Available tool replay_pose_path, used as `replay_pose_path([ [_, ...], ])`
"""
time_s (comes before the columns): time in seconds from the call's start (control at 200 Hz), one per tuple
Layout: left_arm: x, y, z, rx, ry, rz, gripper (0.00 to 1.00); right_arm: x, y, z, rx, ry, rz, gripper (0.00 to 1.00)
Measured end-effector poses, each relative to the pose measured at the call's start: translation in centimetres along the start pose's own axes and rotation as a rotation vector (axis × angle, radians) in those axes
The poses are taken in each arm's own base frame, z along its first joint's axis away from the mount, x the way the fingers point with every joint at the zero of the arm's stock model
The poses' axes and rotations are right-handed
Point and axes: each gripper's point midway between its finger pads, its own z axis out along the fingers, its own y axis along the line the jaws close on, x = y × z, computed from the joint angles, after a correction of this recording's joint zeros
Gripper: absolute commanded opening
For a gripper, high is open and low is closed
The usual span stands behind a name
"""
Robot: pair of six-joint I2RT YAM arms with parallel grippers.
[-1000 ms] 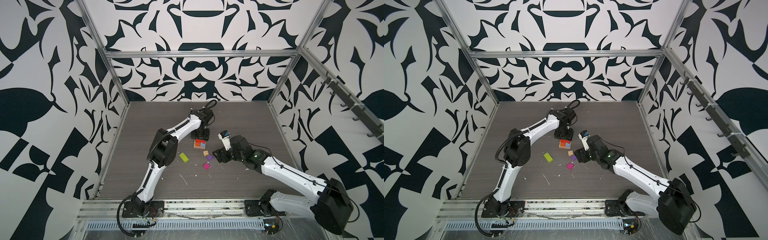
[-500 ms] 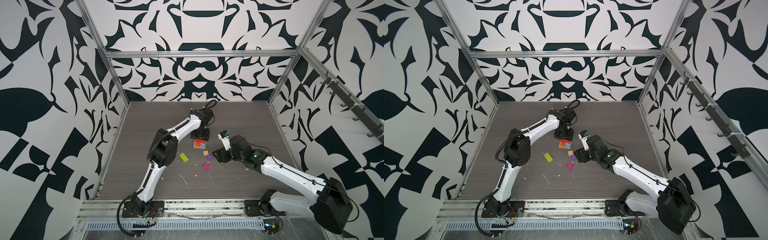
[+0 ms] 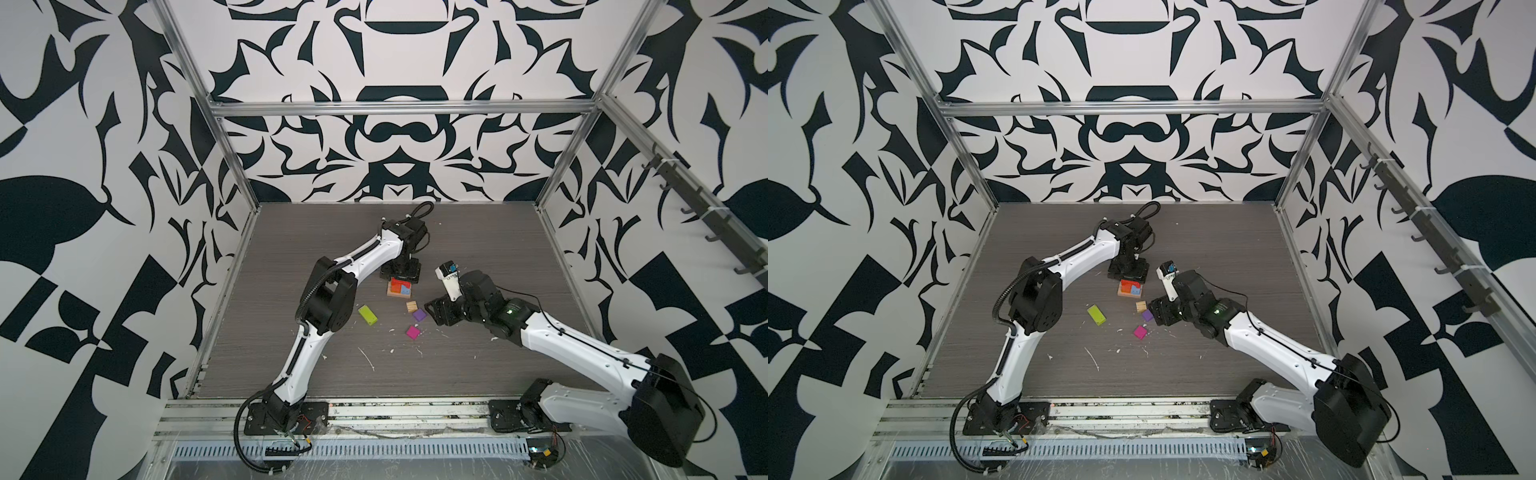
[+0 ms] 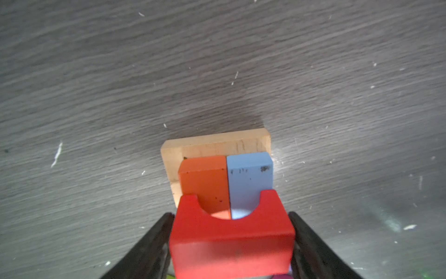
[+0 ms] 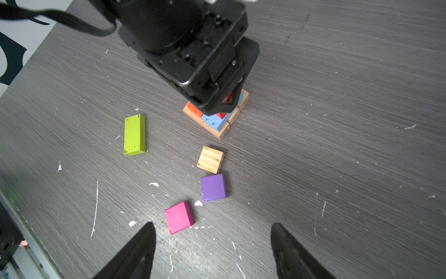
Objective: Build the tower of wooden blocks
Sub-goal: 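Lower the red arch block onto the orange and light blue blocks, then open the left gripper and raise it away from the red arch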
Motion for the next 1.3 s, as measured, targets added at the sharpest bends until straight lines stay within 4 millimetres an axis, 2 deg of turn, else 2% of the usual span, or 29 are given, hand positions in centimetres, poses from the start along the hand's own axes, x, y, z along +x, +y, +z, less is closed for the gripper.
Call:
replay_pose_path([
  [0.445,-0.2,-0.1,-0.1,-0.002,-0.006,0.002,0.84,0.0,0.0,0.1,0.001,0.002,0.000,0.78],
  [0.46,-0.2,-0.1,-0.1,-0.002,-0.006,0.002,0.88,0.0,0.0,0.1,0.001,0.002,0.000,0.78],
  [0.69,-0.3,-0.1,-0.1,0.000,-0.008,-0.001,1.00,0.0,0.0,0.1,0.001,0.002,0.000,0.78],
  [1.04,-0.8,-0.2,-0.2,-0.003,-0.034,-0.002,0.99,0.0,0.0,0.1,0.000,0.002,0.001,0.78],
  [1.3,-0.9,0.0,-1.3,-0.001,-0.065,-0.001,1.00,0.0,0.0,0.1,0.000,0.002,0.001,0.78],
])
